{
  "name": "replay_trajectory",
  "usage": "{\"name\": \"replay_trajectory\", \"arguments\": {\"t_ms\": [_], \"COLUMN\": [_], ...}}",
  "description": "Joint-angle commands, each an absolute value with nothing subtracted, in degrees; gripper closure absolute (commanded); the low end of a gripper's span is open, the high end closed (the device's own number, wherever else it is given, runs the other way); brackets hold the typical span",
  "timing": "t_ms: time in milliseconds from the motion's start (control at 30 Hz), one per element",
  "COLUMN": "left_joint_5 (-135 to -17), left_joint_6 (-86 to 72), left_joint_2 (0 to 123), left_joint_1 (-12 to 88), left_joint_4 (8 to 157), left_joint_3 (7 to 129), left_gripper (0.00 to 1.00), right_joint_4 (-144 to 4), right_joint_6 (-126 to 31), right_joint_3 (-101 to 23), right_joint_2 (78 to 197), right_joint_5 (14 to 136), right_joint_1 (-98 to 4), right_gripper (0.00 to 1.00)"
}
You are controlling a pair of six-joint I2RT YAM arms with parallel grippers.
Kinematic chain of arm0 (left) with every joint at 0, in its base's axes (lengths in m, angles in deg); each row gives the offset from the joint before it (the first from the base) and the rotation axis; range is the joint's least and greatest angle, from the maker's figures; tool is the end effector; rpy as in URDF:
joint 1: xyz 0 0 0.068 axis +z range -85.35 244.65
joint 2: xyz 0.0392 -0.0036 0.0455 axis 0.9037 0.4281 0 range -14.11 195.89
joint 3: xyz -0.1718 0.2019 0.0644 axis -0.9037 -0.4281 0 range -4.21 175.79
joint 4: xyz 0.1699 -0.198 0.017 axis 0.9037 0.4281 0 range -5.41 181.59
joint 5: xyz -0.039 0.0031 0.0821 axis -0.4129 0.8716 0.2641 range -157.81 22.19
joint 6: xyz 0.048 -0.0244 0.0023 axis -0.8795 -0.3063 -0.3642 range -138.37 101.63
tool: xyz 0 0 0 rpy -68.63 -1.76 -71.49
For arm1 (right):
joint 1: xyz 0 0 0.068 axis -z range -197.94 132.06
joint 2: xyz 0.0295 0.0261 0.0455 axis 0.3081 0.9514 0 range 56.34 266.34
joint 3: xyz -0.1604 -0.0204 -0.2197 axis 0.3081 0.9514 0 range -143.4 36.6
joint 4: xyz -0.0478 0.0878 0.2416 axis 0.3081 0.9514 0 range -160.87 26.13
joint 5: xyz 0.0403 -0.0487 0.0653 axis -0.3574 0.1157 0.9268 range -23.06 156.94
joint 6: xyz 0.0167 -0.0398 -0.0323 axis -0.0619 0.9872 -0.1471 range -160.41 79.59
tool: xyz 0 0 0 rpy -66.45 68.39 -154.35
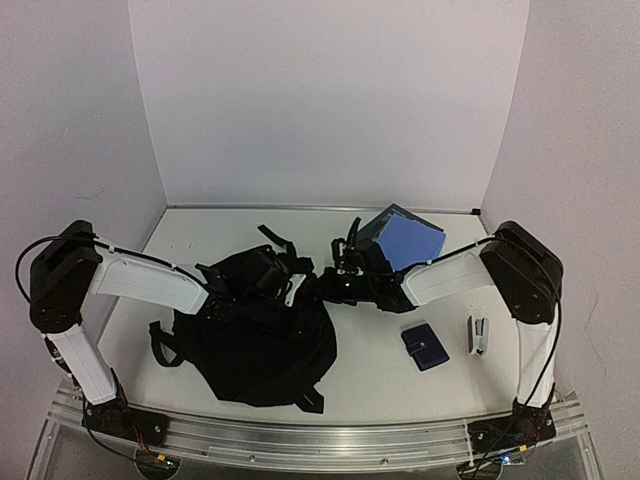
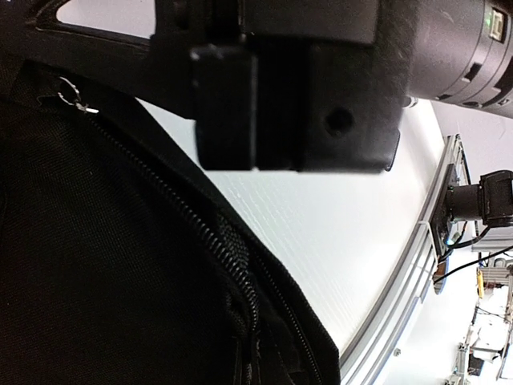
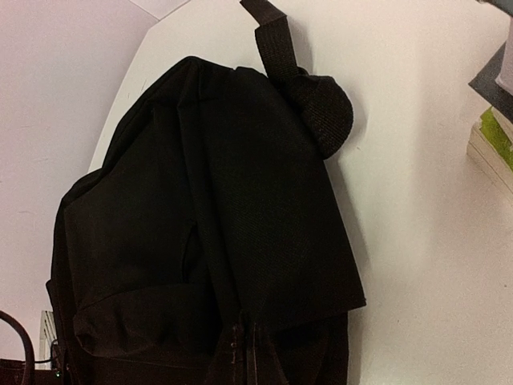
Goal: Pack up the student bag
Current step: Unzip the student bag at the center of the board.
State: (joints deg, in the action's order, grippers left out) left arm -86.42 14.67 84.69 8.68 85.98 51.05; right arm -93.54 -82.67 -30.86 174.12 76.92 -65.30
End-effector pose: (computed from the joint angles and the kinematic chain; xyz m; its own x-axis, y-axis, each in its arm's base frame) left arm 0.1895 -0.3012 0.1730 -0.8284 0.3037 -0.4706 0.5490 0.6068 -0.5748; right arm 0.2950 0.3295 0.1462 -0.7898 0.1201 -0.6015 -0.4017 0.6398 0.6552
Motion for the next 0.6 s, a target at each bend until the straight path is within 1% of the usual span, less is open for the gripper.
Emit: {"name": "replay_trajectory", "arguments": {"t_ms": [0, 267, 400, 433, 533, 567], "left_joint_5": [-92.7, -92.8, -89.4, -87.5, -82.9, -82.8], "left_joint_6": [15.2, 15.3, 16.6, 17.2, 19.1, 19.8], "left_joint_2": [82.6, 81.8, 80.6, 80.3, 79.7, 79.3], "left_joint_1": [7.0, 6.5, 6.5, 6.5, 7.7, 8.6], "left_joint_4": [85.4, 86.2, 88.1, 89.3, 92.6, 92.5], "left_joint_3": [51.3, 52.0, 51.8, 52.0, 53.1, 52.9], "left_gripper": [1.00, 1.00, 1.00, 1.00, 1.00, 1.00], "right_joint_4": [-99.2, -99.2, -98.2, -97.9, -97.2, -96.8], "right_joint_6": [-82.9, -82.1, -82.0, -82.0, -82.2, -82.3], "right_joint_3": [-35.0, -38.2, -39.8, -40.0, -38.8, -38.1], "right_joint_2": [175.8, 178.7, 179.0, 178.7, 176.0, 174.9], "right_joint_5": [74.4, 71.4, 71.9, 72.3, 73.1, 73.7], "right_joint_1": [-64.8, -64.8, -64.8, -64.8, -64.7, -64.7], "right_gripper": [1.00, 1.00, 1.00, 0.98, 0.90, 0.84]}}
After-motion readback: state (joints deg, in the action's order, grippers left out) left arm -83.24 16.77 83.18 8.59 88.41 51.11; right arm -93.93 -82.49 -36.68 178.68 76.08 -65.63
